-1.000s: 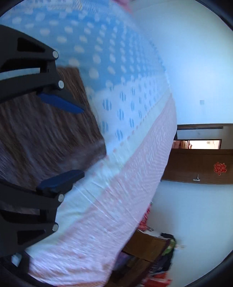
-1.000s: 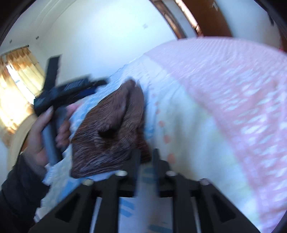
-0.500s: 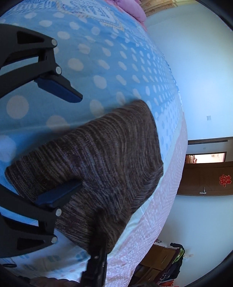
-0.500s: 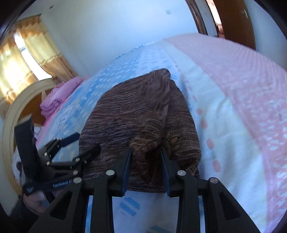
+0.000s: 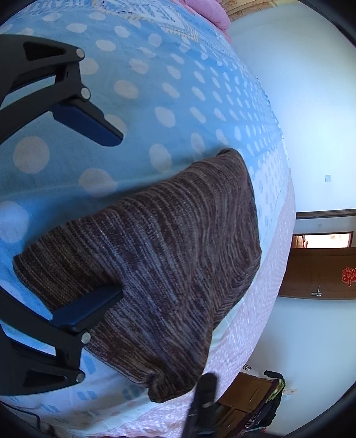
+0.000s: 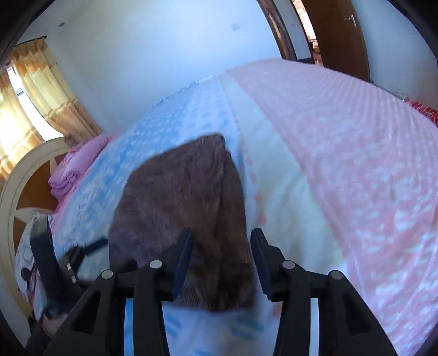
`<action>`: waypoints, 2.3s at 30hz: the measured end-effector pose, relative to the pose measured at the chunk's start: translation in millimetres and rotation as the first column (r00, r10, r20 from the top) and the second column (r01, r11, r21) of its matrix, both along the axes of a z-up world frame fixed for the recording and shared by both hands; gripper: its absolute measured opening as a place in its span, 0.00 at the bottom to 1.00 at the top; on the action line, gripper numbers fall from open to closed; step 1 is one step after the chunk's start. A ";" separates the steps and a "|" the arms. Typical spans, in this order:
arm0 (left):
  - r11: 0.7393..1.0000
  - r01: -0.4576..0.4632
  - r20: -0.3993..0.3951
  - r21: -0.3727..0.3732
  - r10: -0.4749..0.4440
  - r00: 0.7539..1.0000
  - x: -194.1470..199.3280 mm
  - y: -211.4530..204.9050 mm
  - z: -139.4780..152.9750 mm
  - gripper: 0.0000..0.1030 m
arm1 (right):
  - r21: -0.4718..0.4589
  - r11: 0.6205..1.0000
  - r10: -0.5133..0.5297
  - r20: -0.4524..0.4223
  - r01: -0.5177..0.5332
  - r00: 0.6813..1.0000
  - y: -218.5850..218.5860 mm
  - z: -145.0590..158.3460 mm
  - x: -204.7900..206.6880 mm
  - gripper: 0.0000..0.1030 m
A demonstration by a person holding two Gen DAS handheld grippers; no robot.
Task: Fold small clothes
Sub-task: 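Open both grippers and withdraw them from the folded sweater, then grasp the folded sweater's edge with the left gripper while the right gripper grasps beside it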
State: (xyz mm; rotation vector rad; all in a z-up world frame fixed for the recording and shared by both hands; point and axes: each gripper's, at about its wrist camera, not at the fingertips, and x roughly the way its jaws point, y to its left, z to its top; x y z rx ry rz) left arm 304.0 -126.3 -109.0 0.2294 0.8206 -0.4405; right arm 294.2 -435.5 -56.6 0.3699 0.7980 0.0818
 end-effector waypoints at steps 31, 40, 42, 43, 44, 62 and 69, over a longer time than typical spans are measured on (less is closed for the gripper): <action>0.978 -0.058 -0.144 -0.200 0.030 0.989 19.1 9.3 -2.6 1.00 | 0.095 0.971 0.223 -0.041 -0.218 0.974 -14.3 -26.4 133.9 0.64; 0.990 -0.029 -0.145 -0.135 0.009 0.989 16.9 -2.2 -8.2 1.00 | 0.325 0.918 0.250 -0.036 -0.226 0.967 -31.6 -65.9 176.7 0.65; 0.991 -0.025 -0.144 -0.133 0.006 0.990 16.6 -3.4 -8.5 1.00 | 0.344 0.912 0.250 -0.028 -0.225 0.968 -31.6 -66.7 182.4 0.64; 0.991 -0.025 -0.144 -0.134 0.005 0.990 16.8 -3.6 -8.6 1.00 | 0.341 0.912 0.255 -0.030 -0.230 0.966 -29.7 -66.8 185.2 0.64; 0.991 -0.024 -0.144 -0.135 0.004 0.990 16.8 -3.8 -8.7 1.00 | 0.338 0.910 0.267 -0.033 -0.241 0.963 -26.1 -66.8 188.3 0.62; 0.991 0.044 -0.093 -0.127 -0.057 0.994 -4.0 -14.8 5.4 0.40 | 0.201 0.947 0.255 0.000 -0.250 0.967 12.5 -46.9 170.7 0.24; 0.994 0.036 -0.082 -0.107 -0.045 0.996 -16.0 -15.8 15.0 0.28 | 0.121 0.957 0.261 0.053 -0.265 0.964 29.5 -11.8 141.1 0.23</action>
